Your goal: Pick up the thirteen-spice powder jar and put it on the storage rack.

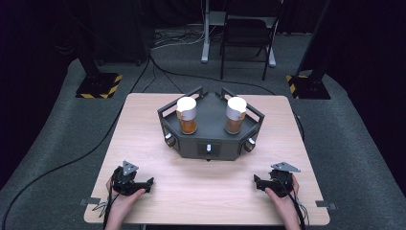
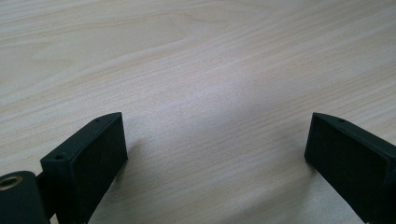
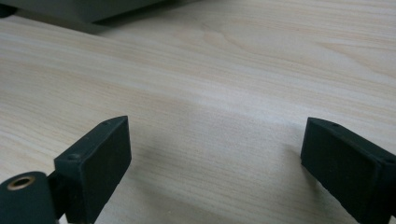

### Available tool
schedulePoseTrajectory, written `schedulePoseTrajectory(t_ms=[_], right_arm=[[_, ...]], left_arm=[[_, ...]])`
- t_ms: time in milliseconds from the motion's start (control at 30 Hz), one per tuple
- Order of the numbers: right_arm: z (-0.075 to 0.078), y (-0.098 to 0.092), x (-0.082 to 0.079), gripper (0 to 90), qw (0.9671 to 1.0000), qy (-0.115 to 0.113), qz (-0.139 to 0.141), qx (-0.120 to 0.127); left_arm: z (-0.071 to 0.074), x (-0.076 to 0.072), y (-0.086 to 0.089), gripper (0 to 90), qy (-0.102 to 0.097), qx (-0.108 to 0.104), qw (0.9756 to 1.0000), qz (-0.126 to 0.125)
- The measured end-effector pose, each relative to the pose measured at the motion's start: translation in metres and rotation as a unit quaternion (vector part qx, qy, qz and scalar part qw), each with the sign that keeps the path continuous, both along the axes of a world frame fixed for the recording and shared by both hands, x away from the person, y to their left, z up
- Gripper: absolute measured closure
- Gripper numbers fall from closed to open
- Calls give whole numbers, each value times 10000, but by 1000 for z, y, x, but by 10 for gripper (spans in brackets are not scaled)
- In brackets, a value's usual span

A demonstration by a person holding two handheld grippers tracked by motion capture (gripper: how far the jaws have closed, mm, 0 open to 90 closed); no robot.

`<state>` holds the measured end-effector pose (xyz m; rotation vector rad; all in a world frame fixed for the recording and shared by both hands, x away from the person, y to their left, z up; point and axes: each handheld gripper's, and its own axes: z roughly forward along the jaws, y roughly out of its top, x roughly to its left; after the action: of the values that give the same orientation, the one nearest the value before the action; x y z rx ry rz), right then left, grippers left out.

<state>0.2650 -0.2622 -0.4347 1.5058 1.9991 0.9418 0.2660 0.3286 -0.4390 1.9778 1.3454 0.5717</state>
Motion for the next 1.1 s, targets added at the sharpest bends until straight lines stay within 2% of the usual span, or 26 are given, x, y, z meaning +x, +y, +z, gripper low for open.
schedulePoseTrajectory(t_ms=[133, 467, 1100], right_arm=[[1, 10, -1, 50, 9996, 20, 23, -289], [3, 10, 1, 0, 9994, 102, 85, -311], [3, 9, 2, 0, 9994, 108, 90, -301]], left_arm=[[0, 0, 0, 54, -2, 1, 10000, 1], [0, 0, -1, 52, 9, 0, 10000, 17], [0, -1, 0, 46, 7, -1, 10000, -2]])
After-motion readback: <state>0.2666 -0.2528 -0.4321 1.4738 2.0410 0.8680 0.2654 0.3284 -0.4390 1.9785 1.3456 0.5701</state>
